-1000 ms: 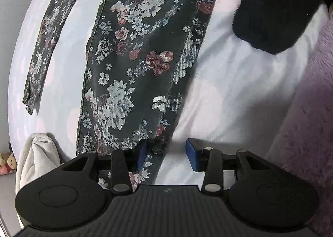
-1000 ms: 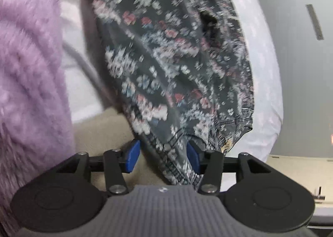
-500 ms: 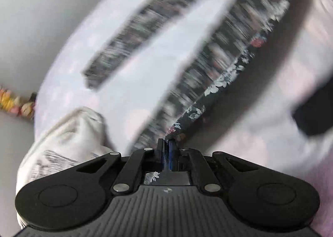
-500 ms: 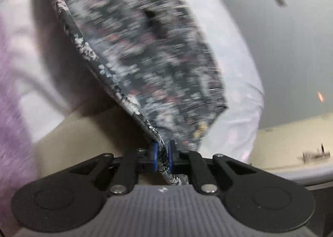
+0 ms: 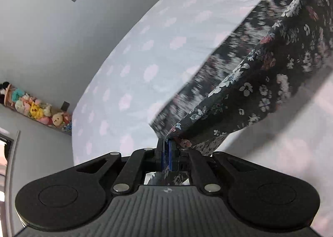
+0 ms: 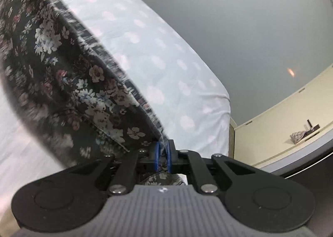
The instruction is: Fold clothes
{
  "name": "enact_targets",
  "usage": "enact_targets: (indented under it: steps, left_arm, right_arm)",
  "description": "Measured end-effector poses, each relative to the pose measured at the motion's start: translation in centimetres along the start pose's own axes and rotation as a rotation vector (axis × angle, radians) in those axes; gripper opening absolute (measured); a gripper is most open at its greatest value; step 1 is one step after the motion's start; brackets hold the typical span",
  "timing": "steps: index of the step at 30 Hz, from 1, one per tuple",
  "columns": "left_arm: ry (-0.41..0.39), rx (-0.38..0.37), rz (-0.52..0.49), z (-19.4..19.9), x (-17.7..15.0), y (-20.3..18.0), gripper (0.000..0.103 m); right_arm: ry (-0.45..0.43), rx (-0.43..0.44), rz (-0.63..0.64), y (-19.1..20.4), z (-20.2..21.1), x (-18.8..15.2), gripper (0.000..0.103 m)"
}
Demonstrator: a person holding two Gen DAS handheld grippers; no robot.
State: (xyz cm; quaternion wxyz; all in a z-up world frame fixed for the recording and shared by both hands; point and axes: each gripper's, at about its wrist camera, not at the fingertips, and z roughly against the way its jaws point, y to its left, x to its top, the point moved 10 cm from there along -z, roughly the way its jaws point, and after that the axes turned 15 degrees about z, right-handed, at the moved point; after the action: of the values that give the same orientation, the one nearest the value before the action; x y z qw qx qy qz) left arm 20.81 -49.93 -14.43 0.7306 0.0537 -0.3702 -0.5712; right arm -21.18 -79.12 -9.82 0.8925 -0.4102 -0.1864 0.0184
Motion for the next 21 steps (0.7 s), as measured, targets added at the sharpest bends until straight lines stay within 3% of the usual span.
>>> enact_targets:
  steps: [8,16,21]
  left_arm:
    - [0.091,0.006,-0.023,-9.4,5.0,0.1,0.002]
    - [0.163,-0.03,0.016,-16.5,5.6,-1.0,0.003]
    - [0.141,-0.085,0.169,-17.4,4.9,0.5,0.024]
  right_arm:
    - [0.074,0.032,-0.067,-1.6,-11.0,2.5,0.008]
    - [0.17,0.076,-0.123,-0.7,-20.7,3.9,0.008]
    - [0.212,0.086,-0.168,0.8,-22.8,4.1,0.014]
